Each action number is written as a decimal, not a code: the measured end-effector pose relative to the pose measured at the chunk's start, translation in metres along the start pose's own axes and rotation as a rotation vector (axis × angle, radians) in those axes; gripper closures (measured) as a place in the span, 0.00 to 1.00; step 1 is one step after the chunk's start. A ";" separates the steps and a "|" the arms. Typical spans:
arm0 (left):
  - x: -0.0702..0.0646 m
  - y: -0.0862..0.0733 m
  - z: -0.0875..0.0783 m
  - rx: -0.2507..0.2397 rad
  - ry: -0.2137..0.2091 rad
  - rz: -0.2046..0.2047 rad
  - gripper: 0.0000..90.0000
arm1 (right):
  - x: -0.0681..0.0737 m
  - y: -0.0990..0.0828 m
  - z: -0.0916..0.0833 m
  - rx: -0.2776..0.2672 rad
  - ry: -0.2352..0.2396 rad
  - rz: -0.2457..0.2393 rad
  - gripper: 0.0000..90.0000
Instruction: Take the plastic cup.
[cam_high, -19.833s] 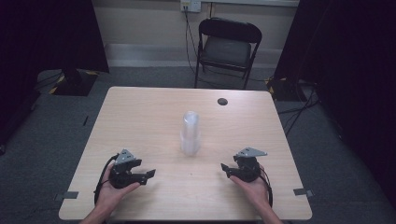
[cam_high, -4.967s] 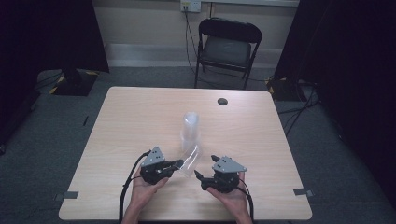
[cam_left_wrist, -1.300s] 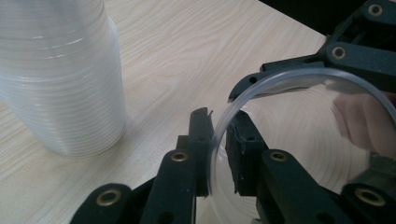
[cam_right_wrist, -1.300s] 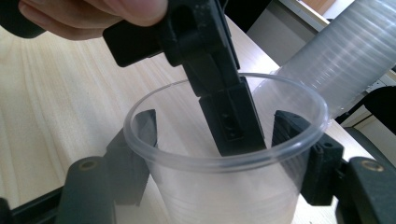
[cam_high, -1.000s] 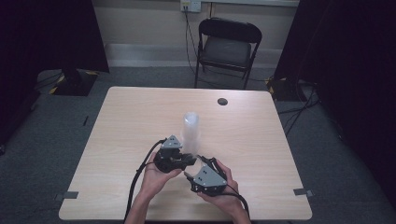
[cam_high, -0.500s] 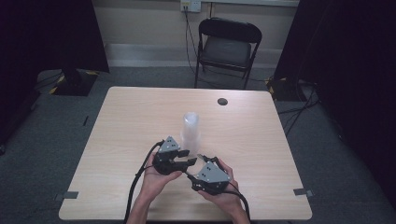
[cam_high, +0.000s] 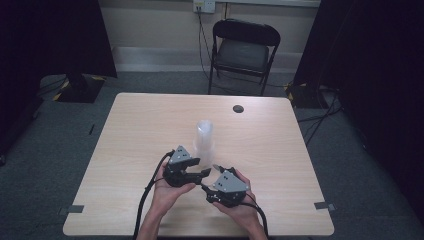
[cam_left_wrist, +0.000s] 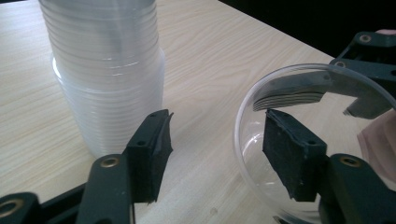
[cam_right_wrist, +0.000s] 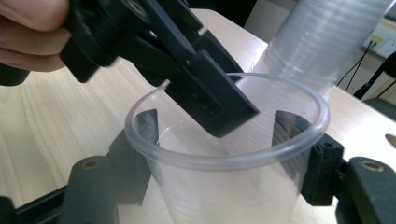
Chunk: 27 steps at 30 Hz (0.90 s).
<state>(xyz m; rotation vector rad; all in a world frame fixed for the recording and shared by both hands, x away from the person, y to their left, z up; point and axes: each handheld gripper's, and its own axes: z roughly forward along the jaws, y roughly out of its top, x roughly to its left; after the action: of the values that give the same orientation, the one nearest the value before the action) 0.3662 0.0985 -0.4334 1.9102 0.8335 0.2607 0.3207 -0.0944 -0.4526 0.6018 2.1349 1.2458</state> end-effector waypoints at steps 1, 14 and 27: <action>0.000 -0.001 0.000 0.006 0.009 -0.002 0.44 | -0.003 -0.001 0.001 0.008 -0.008 0.022 0.36; 0.002 -0.003 -0.003 -0.078 -0.006 -0.036 0.32 | -0.012 -0.003 0.003 0.006 0.000 0.082 0.36; 0.007 -0.009 -0.016 -0.126 0.076 -0.037 0.20 | -0.025 -0.010 0.004 -0.003 -0.020 0.198 0.36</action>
<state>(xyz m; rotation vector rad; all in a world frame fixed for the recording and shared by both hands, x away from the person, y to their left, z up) 0.3591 0.1165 -0.4351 1.7751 0.8812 0.3565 0.3407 -0.1126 -0.4560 0.8368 2.0966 1.3412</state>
